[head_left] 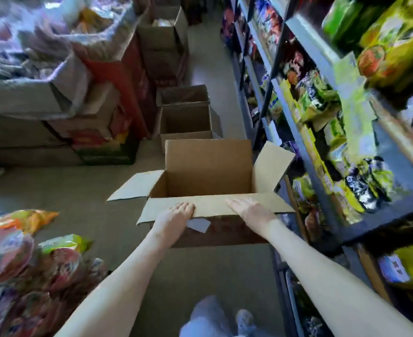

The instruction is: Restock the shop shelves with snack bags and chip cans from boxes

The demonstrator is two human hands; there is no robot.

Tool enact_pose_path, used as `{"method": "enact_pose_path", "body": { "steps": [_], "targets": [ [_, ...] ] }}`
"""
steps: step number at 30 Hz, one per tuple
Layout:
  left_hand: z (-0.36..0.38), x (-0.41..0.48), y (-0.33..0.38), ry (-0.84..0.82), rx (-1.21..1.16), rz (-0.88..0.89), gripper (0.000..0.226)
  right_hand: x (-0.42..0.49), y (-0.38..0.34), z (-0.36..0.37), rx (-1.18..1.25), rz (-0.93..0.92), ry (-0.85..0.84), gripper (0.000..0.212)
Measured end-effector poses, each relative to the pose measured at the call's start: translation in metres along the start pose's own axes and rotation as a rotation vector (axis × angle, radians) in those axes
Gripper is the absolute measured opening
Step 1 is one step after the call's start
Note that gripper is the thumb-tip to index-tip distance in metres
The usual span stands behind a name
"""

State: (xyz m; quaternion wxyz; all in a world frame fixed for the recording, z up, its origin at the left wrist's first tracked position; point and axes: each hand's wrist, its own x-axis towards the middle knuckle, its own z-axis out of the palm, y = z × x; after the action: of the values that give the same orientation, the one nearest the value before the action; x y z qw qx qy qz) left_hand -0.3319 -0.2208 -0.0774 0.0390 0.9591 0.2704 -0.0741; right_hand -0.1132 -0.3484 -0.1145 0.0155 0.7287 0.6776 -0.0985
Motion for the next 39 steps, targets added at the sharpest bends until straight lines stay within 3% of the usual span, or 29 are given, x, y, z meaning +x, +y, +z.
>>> {"method": "enact_pose_path", "body": {
  "steps": [2,5,8,23,25,32,35,39],
  "targets": [
    [-0.006,0.045,-0.02,-0.002,-0.01,-0.078,0.052,0.051,0.029,-0.015,-0.009,-0.021,-0.022,0.062],
    [-0.016,0.117,-0.058,-0.054,0.021,-0.054,0.059,0.13,0.069,-0.025,0.017,-0.04,-0.031,0.062],
    [-0.014,0.191,-0.102,-0.076,0.023,-0.052,0.053,0.204,0.108,-0.033,0.027,-0.044,-0.031,0.065],
    [-0.06,0.52,-0.248,0.024,0.009,-0.053,0.049,0.503,0.277,-0.101,-0.016,-0.029,-0.008,0.067],
    [-0.063,0.551,-0.27,-0.001,0.007,-0.086,0.054,0.544,0.291,-0.107,-0.061,-0.072,0.071,0.07],
    [-0.029,0.653,-0.347,-0.099,0.117,-0.187,0.065,0.675,0.319,-0.076,-0.107,-0.083,0.073,0.073],
    [0.006,0.685,-0.374,-0.207,0.147,-0.311,0.063,0.728,0.317,-0.041,0.01,0.002,-0.005,0.079],
    [0.046,0.7,-0.395,-0.422,0.1,-0.444,0.047,0.764,0.306,-0.002,-0.04,0.038,-0.169,0.074]
  ]
}}
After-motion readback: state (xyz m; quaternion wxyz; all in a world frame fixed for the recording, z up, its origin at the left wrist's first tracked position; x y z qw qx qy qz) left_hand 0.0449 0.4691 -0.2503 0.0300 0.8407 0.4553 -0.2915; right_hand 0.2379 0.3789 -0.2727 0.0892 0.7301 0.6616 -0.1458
